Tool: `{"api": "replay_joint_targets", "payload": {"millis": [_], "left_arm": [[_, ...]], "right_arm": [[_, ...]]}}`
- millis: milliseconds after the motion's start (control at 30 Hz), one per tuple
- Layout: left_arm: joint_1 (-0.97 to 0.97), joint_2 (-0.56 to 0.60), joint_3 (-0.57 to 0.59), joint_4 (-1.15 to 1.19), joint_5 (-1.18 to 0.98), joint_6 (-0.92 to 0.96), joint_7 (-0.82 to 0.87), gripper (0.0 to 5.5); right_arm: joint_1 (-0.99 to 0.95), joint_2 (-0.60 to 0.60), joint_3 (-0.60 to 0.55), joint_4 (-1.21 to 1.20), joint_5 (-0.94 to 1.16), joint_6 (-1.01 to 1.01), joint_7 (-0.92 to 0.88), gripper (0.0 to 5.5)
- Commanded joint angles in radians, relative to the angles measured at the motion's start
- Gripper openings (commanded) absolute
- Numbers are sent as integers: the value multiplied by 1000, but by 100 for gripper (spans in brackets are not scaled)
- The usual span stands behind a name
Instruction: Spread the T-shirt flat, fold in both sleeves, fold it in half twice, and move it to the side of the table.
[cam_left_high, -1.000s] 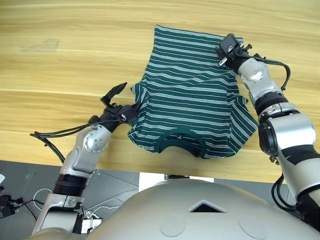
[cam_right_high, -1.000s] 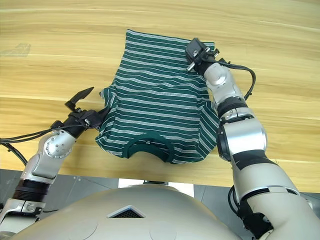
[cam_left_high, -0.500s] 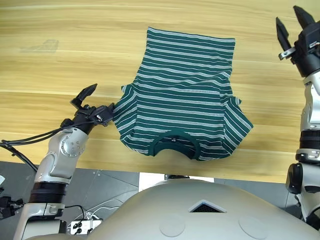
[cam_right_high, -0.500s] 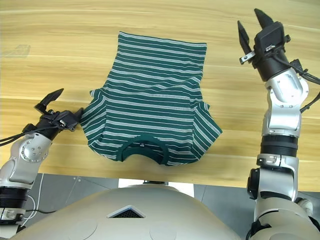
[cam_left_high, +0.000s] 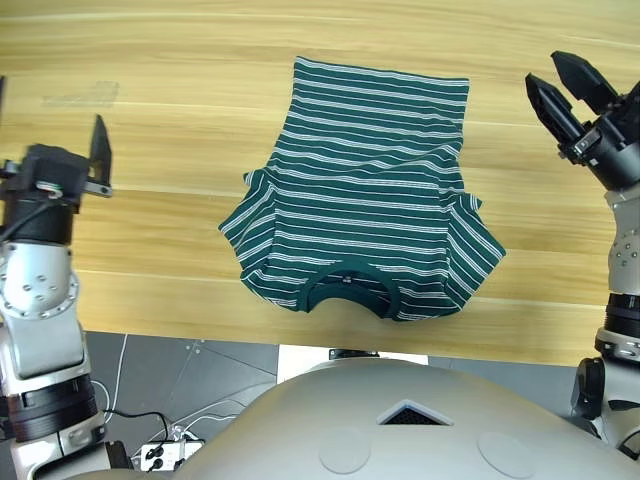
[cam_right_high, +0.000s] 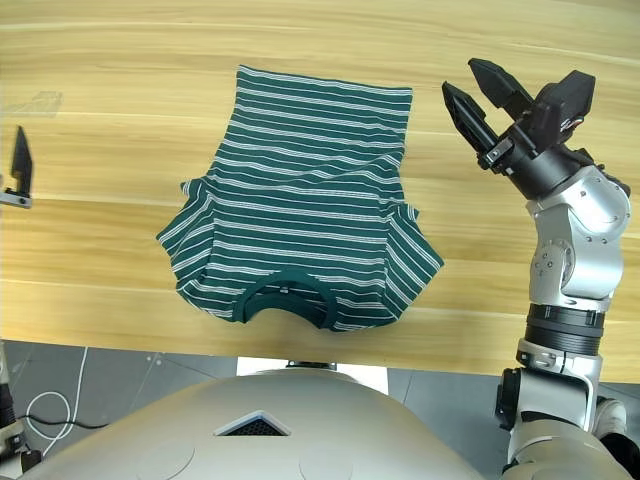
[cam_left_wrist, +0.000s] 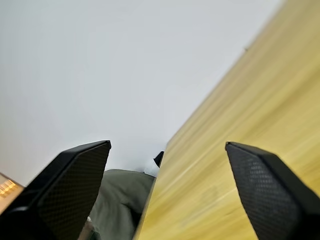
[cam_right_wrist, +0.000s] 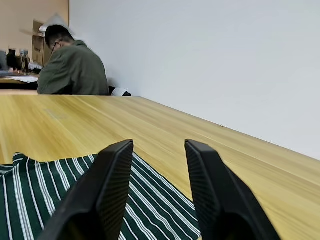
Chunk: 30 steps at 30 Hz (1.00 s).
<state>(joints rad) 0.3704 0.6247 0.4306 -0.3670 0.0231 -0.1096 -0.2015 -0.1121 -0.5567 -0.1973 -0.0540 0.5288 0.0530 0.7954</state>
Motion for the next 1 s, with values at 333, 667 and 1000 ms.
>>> {"api": "replay_joint_targets", "payload": {"millis": [333, 667, 1000], "left_arm": [[212, -360, -103, -235, -835, 477, -13, 425], [149, -440, -109, 9, -980, 694, 115, 425], [157, -447, -121, 27, -989, 732, 88, 425]], "right_arm": [[-67, 60, -74, -59, 29, 77, -172, 191], [-83, 75, -51, -54, -2, 73, -186, 191], [-94, 78, -39, -33, -23, 68, -183, 191]]}}
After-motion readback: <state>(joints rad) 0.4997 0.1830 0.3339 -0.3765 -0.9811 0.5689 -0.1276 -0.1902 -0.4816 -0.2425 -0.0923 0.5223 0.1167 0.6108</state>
